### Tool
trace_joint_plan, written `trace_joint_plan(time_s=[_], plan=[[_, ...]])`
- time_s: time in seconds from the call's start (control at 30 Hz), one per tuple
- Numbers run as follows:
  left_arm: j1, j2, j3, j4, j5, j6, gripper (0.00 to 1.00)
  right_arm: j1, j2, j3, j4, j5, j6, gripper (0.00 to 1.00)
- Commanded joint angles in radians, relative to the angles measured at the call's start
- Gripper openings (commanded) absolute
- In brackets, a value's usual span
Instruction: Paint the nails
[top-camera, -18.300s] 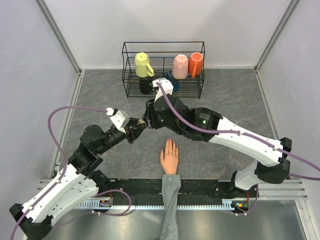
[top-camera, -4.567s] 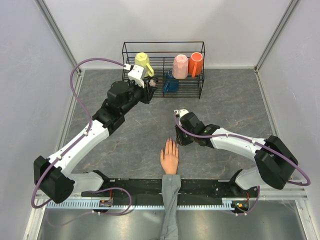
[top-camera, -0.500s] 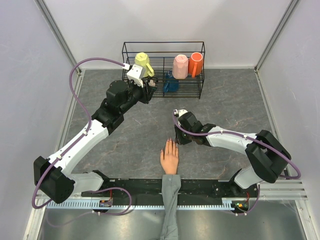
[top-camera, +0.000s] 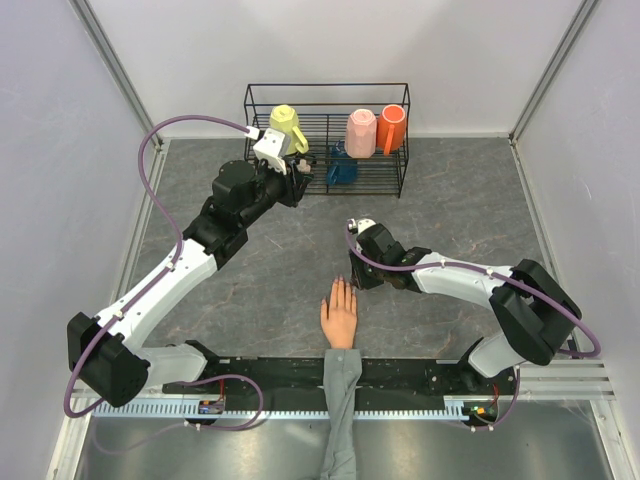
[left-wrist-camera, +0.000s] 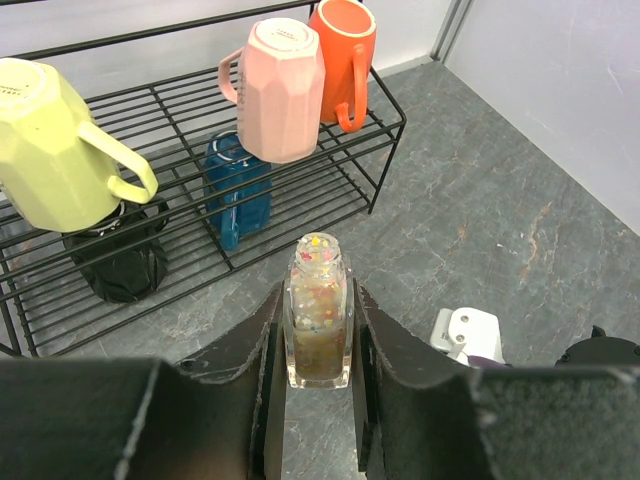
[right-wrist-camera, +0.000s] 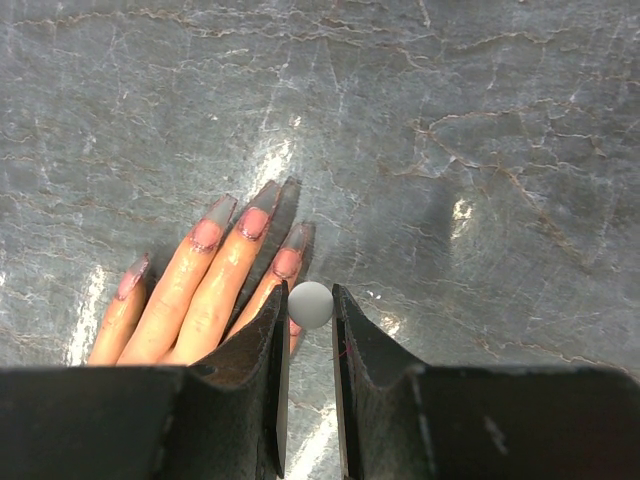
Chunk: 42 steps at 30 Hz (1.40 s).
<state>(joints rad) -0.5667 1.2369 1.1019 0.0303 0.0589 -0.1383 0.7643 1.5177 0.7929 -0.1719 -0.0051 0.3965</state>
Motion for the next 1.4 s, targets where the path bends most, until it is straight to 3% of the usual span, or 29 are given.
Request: trace_joint_plan(time_s=[0.0,1.37], plan=[[0.005,-0.001,0.053,0.017,0.015,-0.034,0.02,-0.005,0.002,0.006,0.037,0.024,0.002,0.00],[0.008,-0.013,0.052,0.011,0.021,-0.044,0.02,-0.014,-0.073,0.003,0.006,0.039,0.008,0.00]])
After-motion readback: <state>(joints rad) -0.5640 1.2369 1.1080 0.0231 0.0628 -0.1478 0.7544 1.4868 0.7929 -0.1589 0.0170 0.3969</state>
